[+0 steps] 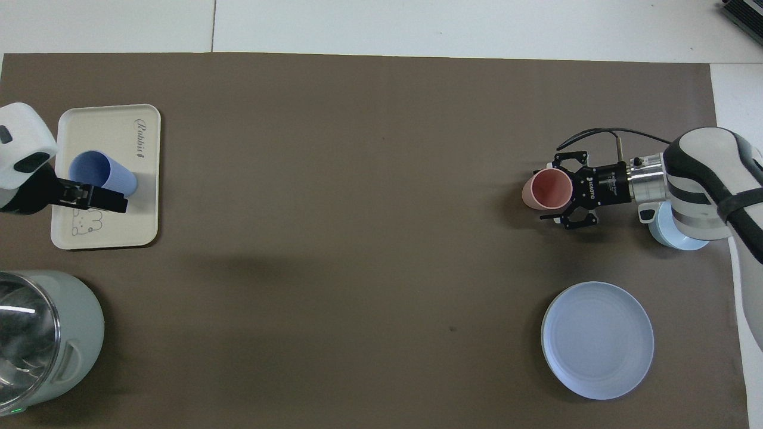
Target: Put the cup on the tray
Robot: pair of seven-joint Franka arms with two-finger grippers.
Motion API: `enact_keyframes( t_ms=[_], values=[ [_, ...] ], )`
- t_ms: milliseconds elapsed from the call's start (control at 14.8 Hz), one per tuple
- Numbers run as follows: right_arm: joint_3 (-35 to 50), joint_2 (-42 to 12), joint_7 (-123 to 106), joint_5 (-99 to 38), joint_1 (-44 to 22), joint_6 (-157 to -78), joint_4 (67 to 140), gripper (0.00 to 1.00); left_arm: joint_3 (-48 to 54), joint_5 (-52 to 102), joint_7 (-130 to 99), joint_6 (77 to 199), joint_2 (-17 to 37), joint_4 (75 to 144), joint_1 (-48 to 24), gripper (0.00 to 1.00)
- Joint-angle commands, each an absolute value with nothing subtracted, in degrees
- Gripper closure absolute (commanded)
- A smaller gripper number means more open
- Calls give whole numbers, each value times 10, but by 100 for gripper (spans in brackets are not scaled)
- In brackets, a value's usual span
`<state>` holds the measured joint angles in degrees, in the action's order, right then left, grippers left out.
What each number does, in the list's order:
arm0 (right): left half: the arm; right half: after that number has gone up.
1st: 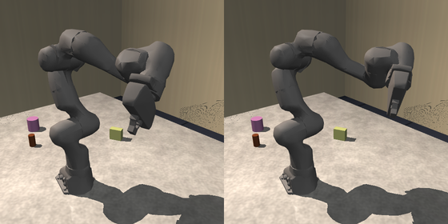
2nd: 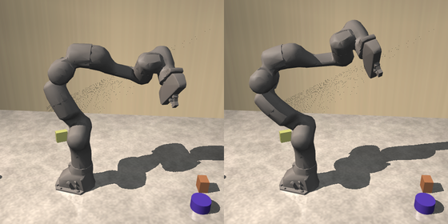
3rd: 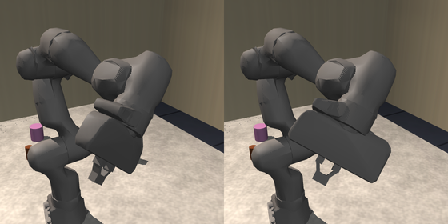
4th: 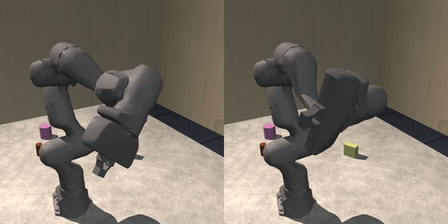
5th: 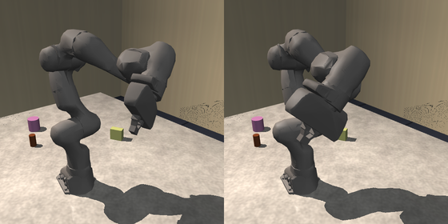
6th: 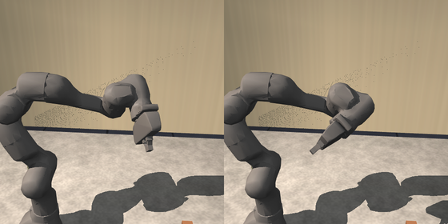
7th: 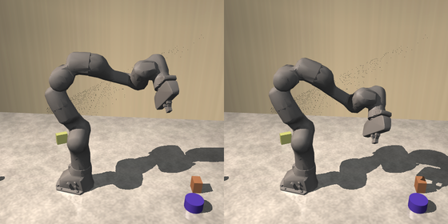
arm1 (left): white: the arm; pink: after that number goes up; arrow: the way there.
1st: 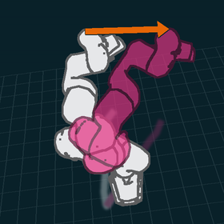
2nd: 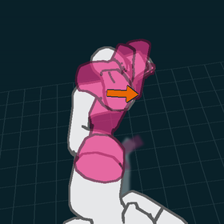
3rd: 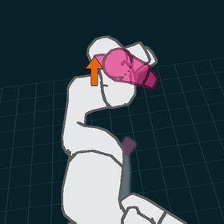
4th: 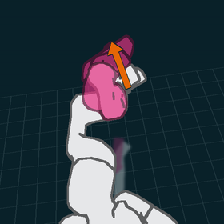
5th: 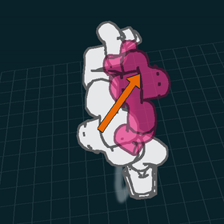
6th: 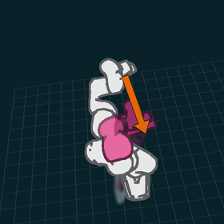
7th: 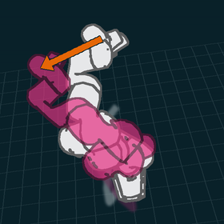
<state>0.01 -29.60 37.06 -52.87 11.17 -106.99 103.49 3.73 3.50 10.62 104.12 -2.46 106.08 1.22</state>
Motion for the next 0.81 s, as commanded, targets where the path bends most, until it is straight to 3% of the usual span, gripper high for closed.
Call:
enact_keyframes(
  t_ms=[0, 270, 541, 743],
  values=[
    [2, -263, 320, -450, 96, -1116, 1051, 2, 31, 19, 44, 1030, -52, 1090, -37, 0],
    [3, -241, 260, -310, 87, -1146, 1049, 1, 29, 19, 25, 992, -58, 1065, -54, 0],
    [3, -198, 182, -149, 48, -1161, 1048, 1, 23, 19, 33, 910, -47, 965, -35, 0],
    [7, -187, 172, -102, 45, -1209, 1042, 1, 23, 18, 34, 827, -8, 872, -33, 0]
  ],
)
